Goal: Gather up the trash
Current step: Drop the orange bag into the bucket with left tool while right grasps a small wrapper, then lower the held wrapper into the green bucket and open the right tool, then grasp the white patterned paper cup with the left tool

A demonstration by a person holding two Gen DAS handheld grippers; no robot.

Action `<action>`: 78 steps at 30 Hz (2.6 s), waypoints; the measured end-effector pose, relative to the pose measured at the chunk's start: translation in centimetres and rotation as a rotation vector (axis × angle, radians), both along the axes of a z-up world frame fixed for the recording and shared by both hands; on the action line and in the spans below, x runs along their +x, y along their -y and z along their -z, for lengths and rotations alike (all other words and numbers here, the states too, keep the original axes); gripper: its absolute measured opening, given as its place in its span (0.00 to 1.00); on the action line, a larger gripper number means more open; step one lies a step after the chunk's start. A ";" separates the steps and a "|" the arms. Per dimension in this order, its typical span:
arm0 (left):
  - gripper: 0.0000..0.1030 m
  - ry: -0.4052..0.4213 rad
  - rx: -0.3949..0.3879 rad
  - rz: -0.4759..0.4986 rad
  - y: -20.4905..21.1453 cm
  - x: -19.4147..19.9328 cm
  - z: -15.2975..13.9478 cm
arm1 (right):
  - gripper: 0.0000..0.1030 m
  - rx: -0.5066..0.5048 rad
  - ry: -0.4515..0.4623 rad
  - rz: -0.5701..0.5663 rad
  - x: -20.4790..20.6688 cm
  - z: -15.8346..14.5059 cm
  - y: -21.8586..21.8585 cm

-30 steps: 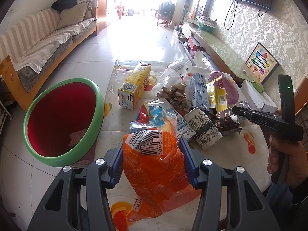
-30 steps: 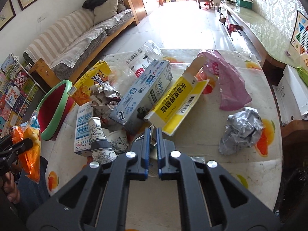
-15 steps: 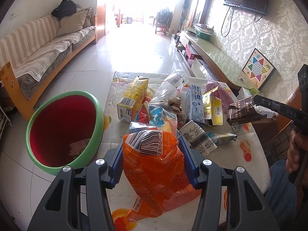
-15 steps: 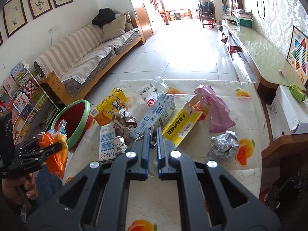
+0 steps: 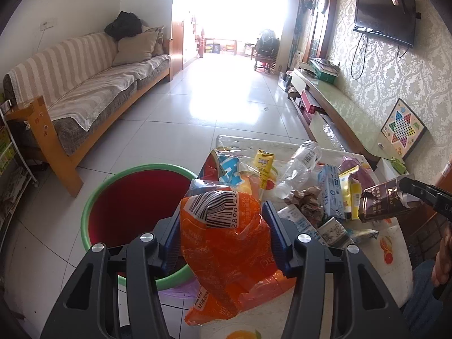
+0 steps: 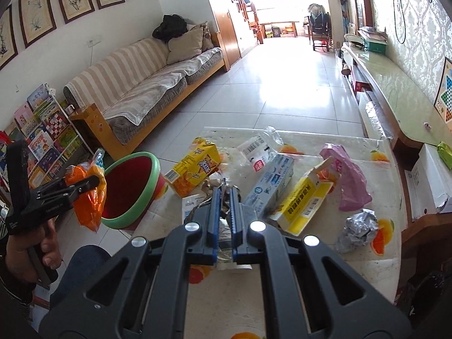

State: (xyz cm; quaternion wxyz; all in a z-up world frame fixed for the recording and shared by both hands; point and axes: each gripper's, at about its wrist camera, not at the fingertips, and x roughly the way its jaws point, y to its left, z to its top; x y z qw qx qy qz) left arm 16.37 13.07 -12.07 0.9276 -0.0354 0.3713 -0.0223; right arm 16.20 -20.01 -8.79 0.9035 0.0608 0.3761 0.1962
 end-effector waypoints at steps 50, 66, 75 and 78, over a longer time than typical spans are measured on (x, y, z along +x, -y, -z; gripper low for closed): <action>0.92 0.046 -0.033 -0.333 -19.0 -4.9 -0.3 | 0.07 -0.106 0.015 -0.367 7.4 2.4 -32.6; 0.92 0.035 -0.037 -0.327 -18.5 -4.8 0.2 | 0.95 -0.186 0.101 -0.311 6.0 1.2 -32.6; 0.92 0.047 -0.031 -0.252 -14.4 -3.8 -0.7 | 0.95 -0.168 0.131 -0.249 4.1 -1.1 -27.2; 0.92 0.047 -0.031 -0.210 -12.0 -3.3 -0.9 | 0.95 -0.172 0.146 -0.211 3.1 -1.5 -24.3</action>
